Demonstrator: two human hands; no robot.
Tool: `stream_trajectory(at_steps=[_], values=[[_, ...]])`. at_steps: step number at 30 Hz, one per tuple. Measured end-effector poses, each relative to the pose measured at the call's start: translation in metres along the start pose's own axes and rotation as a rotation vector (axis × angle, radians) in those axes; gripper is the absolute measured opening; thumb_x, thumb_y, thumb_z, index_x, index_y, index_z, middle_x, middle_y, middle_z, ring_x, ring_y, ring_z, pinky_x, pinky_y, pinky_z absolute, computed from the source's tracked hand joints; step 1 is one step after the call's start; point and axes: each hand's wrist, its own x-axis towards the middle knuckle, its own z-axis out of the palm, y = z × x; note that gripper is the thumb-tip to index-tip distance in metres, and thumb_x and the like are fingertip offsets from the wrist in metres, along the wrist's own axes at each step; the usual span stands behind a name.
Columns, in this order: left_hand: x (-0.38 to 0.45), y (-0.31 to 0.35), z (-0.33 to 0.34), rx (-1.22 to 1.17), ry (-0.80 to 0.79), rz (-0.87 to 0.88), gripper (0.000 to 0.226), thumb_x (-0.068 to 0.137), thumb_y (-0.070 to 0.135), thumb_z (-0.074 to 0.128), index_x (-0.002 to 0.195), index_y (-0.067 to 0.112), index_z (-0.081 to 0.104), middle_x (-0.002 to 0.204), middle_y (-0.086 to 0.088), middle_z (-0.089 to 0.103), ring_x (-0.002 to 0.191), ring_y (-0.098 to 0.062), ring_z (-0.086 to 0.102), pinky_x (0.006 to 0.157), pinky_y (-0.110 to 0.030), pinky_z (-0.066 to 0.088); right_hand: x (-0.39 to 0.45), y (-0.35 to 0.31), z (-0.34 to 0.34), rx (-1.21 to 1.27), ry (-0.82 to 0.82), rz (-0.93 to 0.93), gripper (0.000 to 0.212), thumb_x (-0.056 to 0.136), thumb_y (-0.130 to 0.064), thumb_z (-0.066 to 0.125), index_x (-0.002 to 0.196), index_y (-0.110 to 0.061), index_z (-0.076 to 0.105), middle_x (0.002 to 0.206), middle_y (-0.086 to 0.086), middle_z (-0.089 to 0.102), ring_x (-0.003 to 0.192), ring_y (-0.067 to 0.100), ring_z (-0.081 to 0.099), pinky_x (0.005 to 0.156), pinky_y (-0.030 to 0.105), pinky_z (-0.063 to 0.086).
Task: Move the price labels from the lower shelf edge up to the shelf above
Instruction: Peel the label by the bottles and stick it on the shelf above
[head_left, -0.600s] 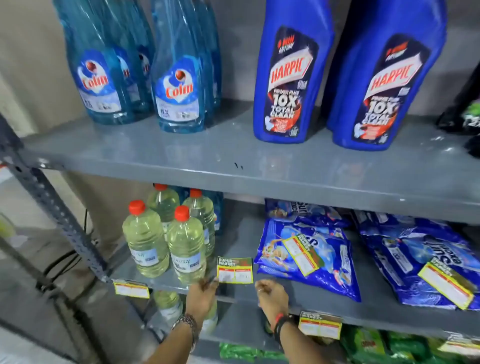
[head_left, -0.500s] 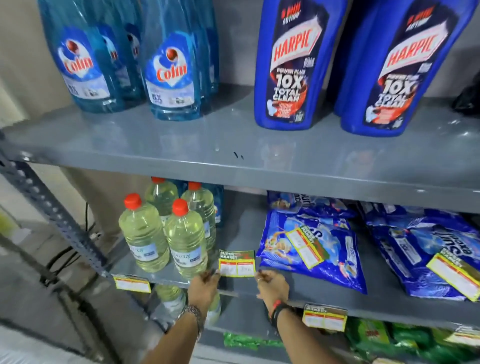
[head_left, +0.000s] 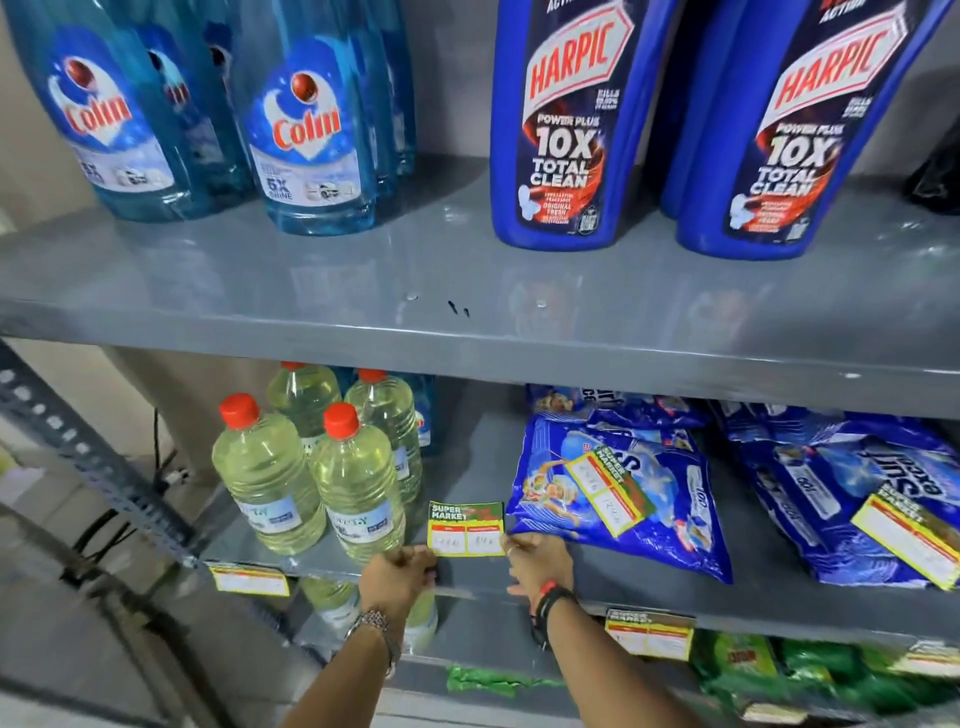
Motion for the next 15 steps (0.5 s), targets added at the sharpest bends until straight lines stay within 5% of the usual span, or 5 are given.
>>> stream_trajectory(at_steps=[3, 8, 10, 15], values=[[0.000, 0.004, 0.001, -0.093, -0.055, -0.046, 0.012, 0.084, 0.008, 0.063, 0.076, 0.000, 0.066, 0.069, -0.007, 0.068, 0.058, -0.017, 0.063, 0.042, -0.017, 0.053, 0.003, -0.001, 0.003, -0.043, 0.005, 0.022, 0.011, 0.074, -0.026, 0.072, 0.065, -0.021, 0.069, 0.082, 0.010, 0.073, 0.059, 0.023, 0.067, 0.058, 0.042, 0.062], [0.002, 0.004, 0.000, -0.142, -0.064, -0.081, 0.013, 0.086, 0.009, 0.061, 0.076, 0.003, 0.066, 0.071, -0.008, 0.069, 0.059, -0.017, 0.065, 0.045, -0.021, 0.055, 0.006, -0.005, 0.003, 0.120, -0.094, 0.077, 0.021, 0.079, -0.012, 0.067, 0.061, -0.019, 0.060, 0.073, 0.003, 0.062, 0.080, 0.024, 0.061, 0.062, 0.028, 0.059], [0.004, 0.001, 0.000, -0.120, -0.050, -0.063, 0.016, 0.086, 0.009, 0.061, 0.072, 0.006, 0.067, 0.066, -0.004, 0.071, 0.059, -0.017, 0.066, 0.047, -0.022, 0.056, 0.006, -0.004, 0.003, 0.081, -0.127, 0.049, 0.019, 0.079, -0.011, 0.068, 0.063, -0.018, 0.061, 0.072, 0.002, 0.062, 0.077, 0.022, 0.061, 0.072, 0.034, 0.059], [-0.013, -0.008, -0.009, -0.110, -0.031, 0.027, 0.014, 0.085, 0.011, 0.062, 0.082, 0.000, 0.071, 0.060, 0.003, 0.071, 0.063, -0.019, 0.068, 0.052, -0.026, 0.055, -0.016, 0.002, -0.007, 0.170, -0.122, -0.045, 0.014, 0.075, -0.011, 0.076, 0.065, -0.012, 0.066, 0.067, 0.006, 0.067, 0.064, 0.018, 0.064, 0.056, 0.022, 0.057]])
